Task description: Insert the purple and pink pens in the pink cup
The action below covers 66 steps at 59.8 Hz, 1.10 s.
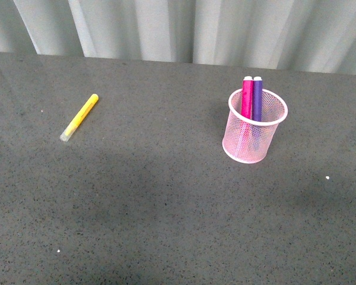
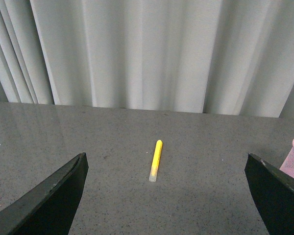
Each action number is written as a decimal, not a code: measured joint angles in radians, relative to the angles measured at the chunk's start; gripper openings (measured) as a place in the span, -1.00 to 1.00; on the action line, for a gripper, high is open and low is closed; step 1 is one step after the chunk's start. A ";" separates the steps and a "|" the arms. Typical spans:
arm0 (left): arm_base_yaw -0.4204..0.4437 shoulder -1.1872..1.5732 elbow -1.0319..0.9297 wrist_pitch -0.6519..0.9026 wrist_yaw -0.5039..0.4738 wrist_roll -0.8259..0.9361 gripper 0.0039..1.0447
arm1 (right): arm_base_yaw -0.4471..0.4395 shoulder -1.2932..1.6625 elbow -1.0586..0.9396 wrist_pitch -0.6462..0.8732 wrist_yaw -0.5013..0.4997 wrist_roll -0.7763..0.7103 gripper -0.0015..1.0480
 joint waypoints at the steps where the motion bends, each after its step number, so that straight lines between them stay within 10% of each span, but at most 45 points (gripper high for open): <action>1: 0.000 0.000 0.000 0.000 0.000 0.000 0.88 | 0.000 0.000 0.000 0.000 0.000 0.000 -0.93; 23: 0.000 0.000 0.000 0.000 0.000 0.000 0.88 | 0.000 0.000 0.000 0.000 0.000 0.000 -0.90; 55: 0.000 0.000 0.000 0.000 0.000 0.000 0.88 | 0.000 0.000 0.000 0.000 0.000 0.001 0.89; 66: 0.000 0.000 0.000 0.000 0.000 0.000 0.88 | 0.000 0.000 0.000 0.000 0.000 0.001 0.87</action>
